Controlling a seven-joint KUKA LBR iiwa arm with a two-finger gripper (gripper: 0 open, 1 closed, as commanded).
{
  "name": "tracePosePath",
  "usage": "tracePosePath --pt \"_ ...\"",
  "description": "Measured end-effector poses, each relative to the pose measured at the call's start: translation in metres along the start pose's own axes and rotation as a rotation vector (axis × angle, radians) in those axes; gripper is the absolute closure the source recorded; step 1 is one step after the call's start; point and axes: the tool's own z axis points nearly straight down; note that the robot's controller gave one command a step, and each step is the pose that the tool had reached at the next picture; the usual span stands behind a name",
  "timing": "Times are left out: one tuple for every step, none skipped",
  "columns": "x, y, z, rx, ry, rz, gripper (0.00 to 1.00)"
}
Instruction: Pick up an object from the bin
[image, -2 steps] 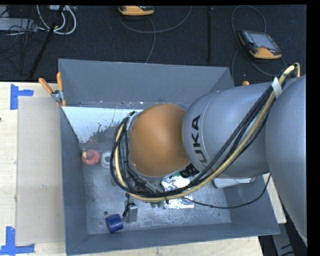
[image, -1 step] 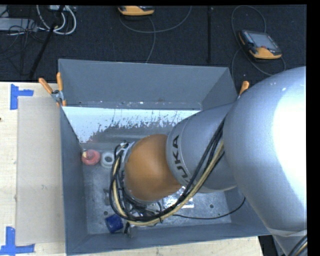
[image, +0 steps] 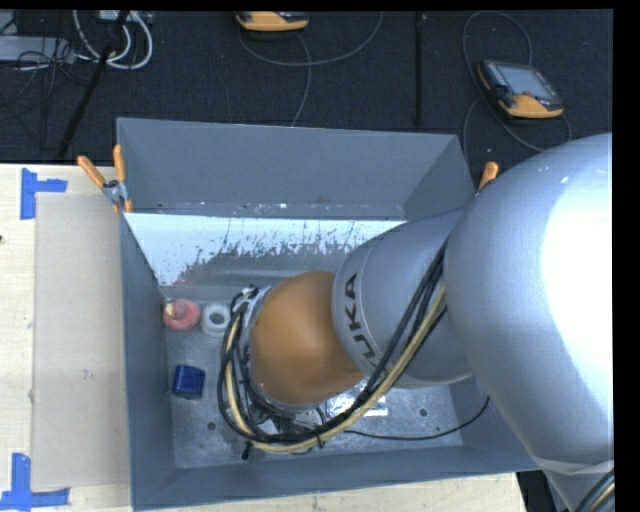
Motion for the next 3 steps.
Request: tracePosePath --pt "-0.025 -0.015 -0.048 0.000 -0.003 0.281 1.00" --pt "-0.024 -0.014 -0.046 0.000 0.000 0.281 0.00" --pt "-0.100 0.017 0.002 -0.002 -0.005 0.289 0.00"
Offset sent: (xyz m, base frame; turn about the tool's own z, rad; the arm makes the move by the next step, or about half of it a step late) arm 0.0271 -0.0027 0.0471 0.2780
